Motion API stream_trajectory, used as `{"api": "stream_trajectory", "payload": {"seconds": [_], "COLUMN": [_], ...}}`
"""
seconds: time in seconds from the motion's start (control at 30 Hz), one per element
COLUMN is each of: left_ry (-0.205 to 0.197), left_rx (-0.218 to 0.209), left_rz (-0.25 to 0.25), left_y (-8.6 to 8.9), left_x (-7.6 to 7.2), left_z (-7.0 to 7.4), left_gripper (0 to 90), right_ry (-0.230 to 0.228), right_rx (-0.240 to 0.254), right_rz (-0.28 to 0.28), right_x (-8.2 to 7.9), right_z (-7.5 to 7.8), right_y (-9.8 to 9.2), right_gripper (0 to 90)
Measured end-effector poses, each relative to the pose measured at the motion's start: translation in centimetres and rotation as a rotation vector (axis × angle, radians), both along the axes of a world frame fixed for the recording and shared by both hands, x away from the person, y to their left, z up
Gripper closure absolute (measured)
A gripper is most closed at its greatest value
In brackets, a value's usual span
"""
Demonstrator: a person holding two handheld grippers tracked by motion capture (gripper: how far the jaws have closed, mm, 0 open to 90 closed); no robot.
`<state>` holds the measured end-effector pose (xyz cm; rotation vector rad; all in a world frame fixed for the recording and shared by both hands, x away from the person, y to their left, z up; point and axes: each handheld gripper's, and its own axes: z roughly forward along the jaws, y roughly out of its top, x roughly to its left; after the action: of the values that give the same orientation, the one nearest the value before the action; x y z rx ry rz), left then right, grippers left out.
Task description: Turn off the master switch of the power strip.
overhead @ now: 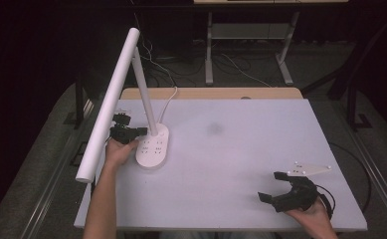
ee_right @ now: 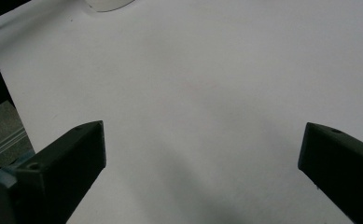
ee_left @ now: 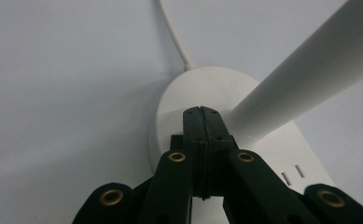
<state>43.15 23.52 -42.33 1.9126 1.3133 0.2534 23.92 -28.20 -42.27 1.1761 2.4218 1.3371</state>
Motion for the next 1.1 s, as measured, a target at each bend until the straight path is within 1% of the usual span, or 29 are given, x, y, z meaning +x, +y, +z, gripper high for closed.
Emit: {"api": "stream_trajectory", "payload": {"seconds": [0.03, 0.07, 0.1, 0.13, 0.23, 0.37, 0.43, 0.53, 0.57, 0.6, 0.63, 0.67, 0.7, 0.77, 0.8, 0.87, 1.03, 1.07, 1.1], "left_ry": [0.001, 0.001, 0.012, 0.022, 0.028, 0.023, 0.026, 0.031, 0.033, 0.027, 0.034, 0.030, 0.029, 0.026, 0.021, -0.002, -0.026, -0.035, -0.036], "left_rx": [0.018, 0.015, 0.002, -0.002, 0.012, 0.010, -0.011, -0.022, -0.033, -0.057, -0.062, -0.069, -0.064, -0.072, -0.080, -0.103, -0.108, -0.110, -0.112], "left_rz": [0.002, 0.010, 0.021, 0.024, 0.029, 0.026, 0.034, 0.035, 0.037, 0.035, 0.053, 0.057, 0.058, 0.061, 0.054, 0.061, 0.059, 0.067, 0.065], "left_y": [-0.2, -0.2, -0.2, -0.1, -0.3, -0.3, -0.1, 0.0, 0.1, 0.3, 0.5, 0.6, 0.7, 0.8, 0.9, 0.9, 1.2, 1.1, 1.3], "left_x": [0.0, 0.0, 0.0, 0.0, 0.0, 0.0, 0.0, 0.1, 0.1, 0.1, 0.1, 0.1, 0.1, 0.1, 0.1, -0.1, -0.3, -0.3, -0.4], "left_z": [0.0, 0.0, 0.0, 0.0, 0.2, 0.2, 0.1, 0.0, 0.0, 0.0, 0.1, 0.1, 0.1, 0.1, 0.1, 0.2, 0.8, 0.9, 1.1], "left_gripper": [90.0, 90.0, 90.0, 90.0, 90.0, 90.0, 90.0, 90.0, 90.0, 90.0, 90.0, 90.0, 90.0, 90.0, 90.0, 90.0, 90.0, 90.0, 90.0], "right_ry": [0.000, 0.000, 0.000, -0.001, -0.007, -0.006, -0.002, -0.002, -0.002, -0.004, -0.007, -0.007, -0.004, 0.000, 0.001, -0.004, -0.001, -0.002, -0.002], "right_rx": [0.000, -0.001, -0.001, -0.001, -0.002, -0.001, -0.002, -0.005, -0.005, -0.004, -0.004, -0.004, -0.002, 0.002, 0.001, 0.004, 0.004, 0.003, 0.004], "right_rz": [-0.002, -0.004, -0.004, -0.005, -0.004, -0.004, -0.005, -0.003, -0.003, -0.003, -0.004, -0.004, -0.008, -0.016, -0.018, -0.020, -0.016, -0.017, -0.017], "right_x": [0.0, 0.0, 0.0, 0.0, 0.0, 0.0, 0.1, 0.1, 0.1, 0.1, 0.1, 0.1, 0.1, 0.1, 0.2, 0.3, 0.4, 0.3, 0.3], "right_z": [0.0, 0.0, 0.0, 0.0, 0.1, 0.0, 0.0, 0.0, 0.0, 0.0, 0.0, 0.0, 0.0, 0.0, 0.0, 0.0, 0.0, 0.0, 0.0], "right_y": [0.0, -0.1, -0.1, -0.1, -0.2, -0.2, -0.1, 0.0, 0.0, 0.0, 0.0, 0.0, -0.1, -0.2, -0.2, -0.4, -0.3, -0.3, -0.3], "right_gripper": [0.1, 0.1, 0.1, 0.1, 0.1, 0.1, 0.1, 0.1, 0.1, 0.1, 0.1, 0.1, 0.1, 0.1, 0.1, 0.1, 0.1, 0.1, 0.1]}}
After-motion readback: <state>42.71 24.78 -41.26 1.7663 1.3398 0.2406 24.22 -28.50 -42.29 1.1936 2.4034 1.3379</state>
